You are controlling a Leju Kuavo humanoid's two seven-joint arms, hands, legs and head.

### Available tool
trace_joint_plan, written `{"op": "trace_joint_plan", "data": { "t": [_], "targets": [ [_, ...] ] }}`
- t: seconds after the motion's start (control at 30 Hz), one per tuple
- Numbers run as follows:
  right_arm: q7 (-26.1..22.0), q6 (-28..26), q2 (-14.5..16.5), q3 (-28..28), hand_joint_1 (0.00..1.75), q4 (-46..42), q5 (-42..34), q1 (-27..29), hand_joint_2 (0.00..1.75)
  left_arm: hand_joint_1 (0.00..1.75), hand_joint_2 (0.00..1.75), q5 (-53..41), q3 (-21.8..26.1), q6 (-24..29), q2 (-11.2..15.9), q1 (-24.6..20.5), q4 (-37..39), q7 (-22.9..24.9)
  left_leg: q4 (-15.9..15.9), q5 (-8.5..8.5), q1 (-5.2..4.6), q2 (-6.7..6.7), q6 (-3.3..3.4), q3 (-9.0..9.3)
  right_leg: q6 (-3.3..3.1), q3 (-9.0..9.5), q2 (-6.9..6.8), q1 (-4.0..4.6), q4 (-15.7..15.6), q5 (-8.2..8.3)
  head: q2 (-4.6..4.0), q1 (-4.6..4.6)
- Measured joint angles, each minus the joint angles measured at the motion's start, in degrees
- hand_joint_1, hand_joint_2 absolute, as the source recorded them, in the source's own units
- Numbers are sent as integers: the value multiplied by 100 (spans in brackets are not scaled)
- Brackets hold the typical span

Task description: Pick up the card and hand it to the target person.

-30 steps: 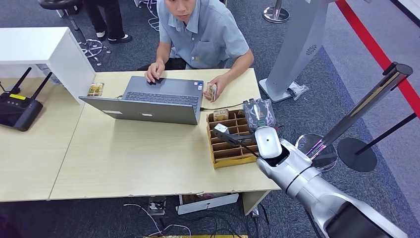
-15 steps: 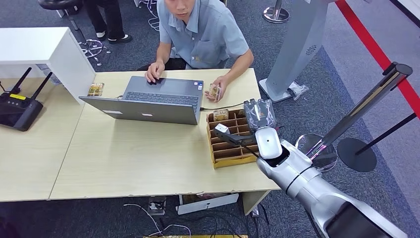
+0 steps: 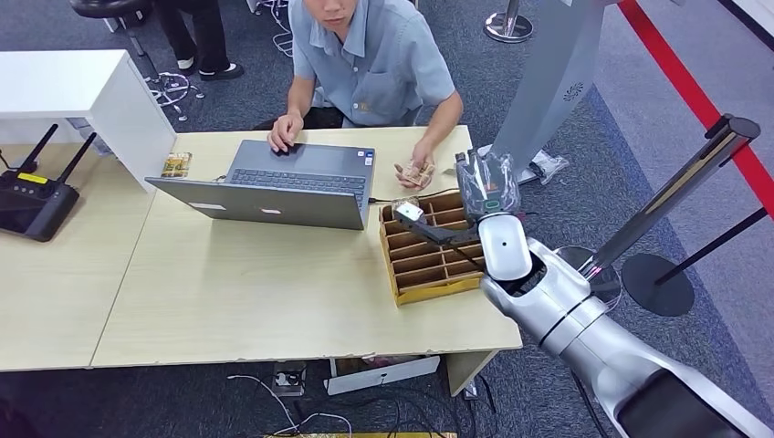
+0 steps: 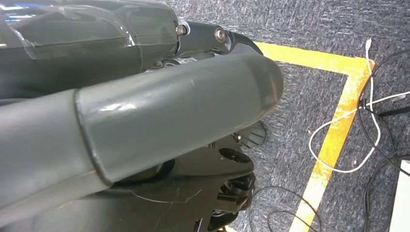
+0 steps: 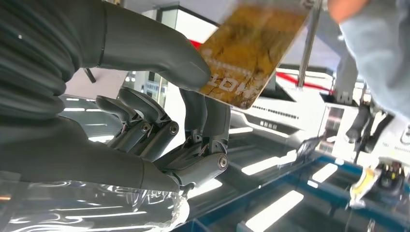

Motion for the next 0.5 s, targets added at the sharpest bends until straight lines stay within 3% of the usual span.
{"op": "trace_joint_plan", "data": {
  "t": [0.5],
  "targets": [
    [-49, 11, -61, -99, 175, -756, -36, -32, 175, 0, 0, -3, 2, -22, -11, -6, 0, 26, -1, 0, 0, 0, 0, -2, 0, 0, 0, 0, 0, 0, 0, 0]
  ]
}}
